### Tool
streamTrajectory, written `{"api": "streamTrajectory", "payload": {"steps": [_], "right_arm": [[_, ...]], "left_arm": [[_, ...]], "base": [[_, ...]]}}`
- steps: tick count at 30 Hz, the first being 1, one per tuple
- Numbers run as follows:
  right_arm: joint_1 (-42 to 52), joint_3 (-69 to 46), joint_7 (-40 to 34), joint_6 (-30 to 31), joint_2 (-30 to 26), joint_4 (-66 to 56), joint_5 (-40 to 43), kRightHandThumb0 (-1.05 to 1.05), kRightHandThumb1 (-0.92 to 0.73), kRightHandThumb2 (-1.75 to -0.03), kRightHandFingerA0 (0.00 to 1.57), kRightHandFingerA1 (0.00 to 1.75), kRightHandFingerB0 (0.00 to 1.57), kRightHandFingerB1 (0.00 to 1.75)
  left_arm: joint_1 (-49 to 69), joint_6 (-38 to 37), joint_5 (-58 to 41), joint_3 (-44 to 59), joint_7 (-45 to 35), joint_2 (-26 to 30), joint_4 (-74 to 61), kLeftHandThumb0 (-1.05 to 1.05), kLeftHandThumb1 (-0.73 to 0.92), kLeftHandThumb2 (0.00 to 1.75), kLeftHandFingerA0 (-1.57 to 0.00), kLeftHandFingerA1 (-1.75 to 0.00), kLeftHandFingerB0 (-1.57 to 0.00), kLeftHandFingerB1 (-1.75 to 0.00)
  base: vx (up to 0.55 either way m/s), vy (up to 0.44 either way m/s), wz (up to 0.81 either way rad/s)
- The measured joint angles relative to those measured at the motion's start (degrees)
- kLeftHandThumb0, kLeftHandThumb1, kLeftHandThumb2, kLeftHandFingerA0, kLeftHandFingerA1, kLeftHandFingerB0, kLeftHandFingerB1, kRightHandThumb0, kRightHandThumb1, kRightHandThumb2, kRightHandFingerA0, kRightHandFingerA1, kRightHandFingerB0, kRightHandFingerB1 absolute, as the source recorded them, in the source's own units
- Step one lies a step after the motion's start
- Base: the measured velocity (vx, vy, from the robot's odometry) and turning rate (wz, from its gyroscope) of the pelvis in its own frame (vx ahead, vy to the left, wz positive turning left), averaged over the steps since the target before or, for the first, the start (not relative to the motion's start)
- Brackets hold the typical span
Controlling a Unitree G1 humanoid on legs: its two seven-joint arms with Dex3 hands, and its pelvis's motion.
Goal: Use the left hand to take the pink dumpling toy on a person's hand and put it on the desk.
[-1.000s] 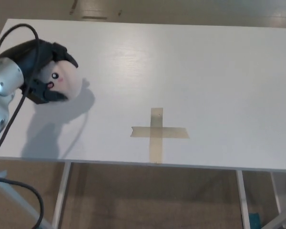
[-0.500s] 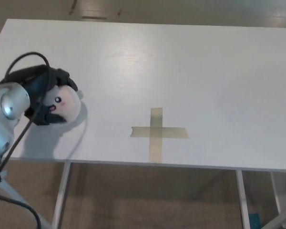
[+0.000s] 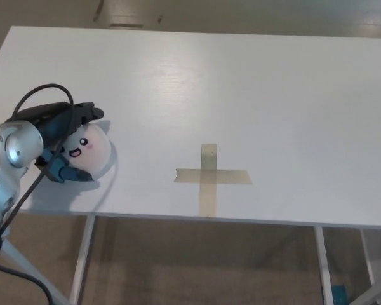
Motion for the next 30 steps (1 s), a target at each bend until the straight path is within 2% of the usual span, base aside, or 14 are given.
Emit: {"api": "streamTrajectory", "payload": {"steps": [1, 2, 4, 5, 6, 7, 8, 9, 14, 15, 20, 27, 30], "right_arm": [[0.0, 0.0, 0.0, 0.01, 0.0, 0.0, 0.0, -0.37, -0.51, -0.83, 0.44, 0.54, 0.38, 0.51], [0.01, 0.0, 0.0, 0.03, 0.0, 0.0, 0.0, -0.37, -0.51, -0.83, 0.44, 0.54, 0.38, 0.51], [0.01, 0.0, 0.01, 0.12, 0.0, 0.0, 0.0, -0.36, -0.51, -0.83, 0.44, 0.54, 0.38, 0.51], [0.01, 0.0, 0.01, 0.15, 0.0, 0.0, -0.01, -0.31, -0.67, -0.6, 0.5, 0.41, 0.47, 0.4], [0.02, 0.04, 0.02, 0.18, 0.0, 0.0, -0.02, -0.31, -0.67, -0.6, 0.5, 0.41, 0.47, 0.4], [0.02, 0.05, 0.02, 0.22, 0.0, 0.01, -0.02, -0.31, -0.67, -0.6, 0.5, 0.41, 0.46, 0.4], [0.02, 0.05, 0.03, 0.24, 0.0, 0.01, -0.02, -0.31, -0.67, -0.6, 0.5, 0.41, 0.46, 0.4], [0.02, 0.05, 0.04, 0.24, 0.0, 0.01, -0.02, -0.31, -0.67, -0.6, 0.5, 0.41, 0.46, 0.4], [0.02, 0.08, 0.11, 0.34, 0.0, 0.04, -0.03, -0.31, -0.67, -0.6, 0.5, 0.41, 0.45, 0.39], [0.02, 0.12, 0.12, 0.36, -0.01, 0.05, -0.05, -0.31, -0.67, -0.6, 0.5, 0.41, 0.45, 0.39], [0.0, 0.14, 0.13, 0.37, -0.01, 0.03, -0.04, -0.31, -0.67, -0.6, 0.5, 0.41, 0.45, 0.39], [0.18, 0.15, 0.24, 0.39, -0.05, 0.05, -0.05, -0.31, -0.67, -0.6, 0.5, 0.41, 0.46, 0.4], [0.22, 0.15, 0.25, 0.39, -0.05, 0.05, -0.04, -0.31, -0.67, -0.6, 0.49, 0.41, 0.46, 0.4]], "left_arm": [[0.1, -0.04, 0.0, 0.01, 0.05, 0.0, -0.25, -0.65, 0.39, 0.79, 0.0, -0.1, 0.0, -0.2], [0.43, -0.06, 0.02, 0.11, 0.1, 0.01, -1.01, -0.69, 0.49, 0.55, 0.0, -0.09, 0.0, -0.24], [0.9, -0.09, 0.01, 0.21, 0.12, 0.02, -2.24, -0.71, 0.49, 0.56, 0.0, -0.08, 0.0, -0.23], [0.97, -0.09, 0.02, 0.23, 0.12, 0.03, -2.52, -0.73, 0.38, 0.71, 0.0, -0.05, -0.01, -0.19], [1.13, -0.09, 0.01, 0.35, 0.11, 0.1, -3.15, -0.73, 0.38, 0.71, 0.0, -0.05, -0.01, -0.19], [1.24, -0.09, 0.0, 0.66, 0.09, 0.22, -4.02, -0.76, 0.5, 0.56, 0.0, -0.08, 0.0, -0.22], [1.25, -0.09, -0.01, 0.92, 0.08, 0.35, -4.63, -0.76, 0.5, 0.56, 0.0, -0.08, 0.0, -0.22], [1.26, -0.08, -0.02, 1.08, 0.07, 0.43, -4.96, -0.75, 0.38, 0.73, 0.0, -0.04, 0.0, -0.17], [1.47, 0.21, -0.41, 3.63, -0.49, 1.8, -10.13, -0.75, 0.37, 0.71, 0.0, -0.04, 0.0, -0.18], [1.53, 0.42, -0.64, 5.01, -0.78, 2.45, -13.27, -0.69, 0.39, 0.81, 0.0, -0.06, 0.0, -0.16], [2.26, 0.48, -1.3, 8.78, -1.09, 3.78, -20.45, -0.7, 0.39, 0.82, 0.0, -0.04, 0.0, -0.14], [6.88, -1.86, -5.62, 20.31, -0.73, 5.62, -37.7, -0.71, 0.38, 0.83, 0.0, -0.03, 0.0, -0.12], [7.43, -1.98, -6.13, 21.45, -0.76, 5.86, -39.33, -0.71, 0.37, 0.84, 0.0, -0.02, 0.0, -0.12]], "base": [[0.0, 0.0, 0.0], [0.0, 0.0, 0.0], [0.0, 0.0, 0.0], [0.0, 0.0, 0.0], [0.0, 0.0, 0.0], [0.0, 0.0, 0.0], [0.0, 0.0, 0.0], [0.0, 0.0, 0.0], [0.0, 0.0, 0.0], [0.0, 0.0, 0.0], [0.0, 0.0, 0.0], [0.0, 0.0, 0.0], [0.0, 0.0, 0.0]]}}
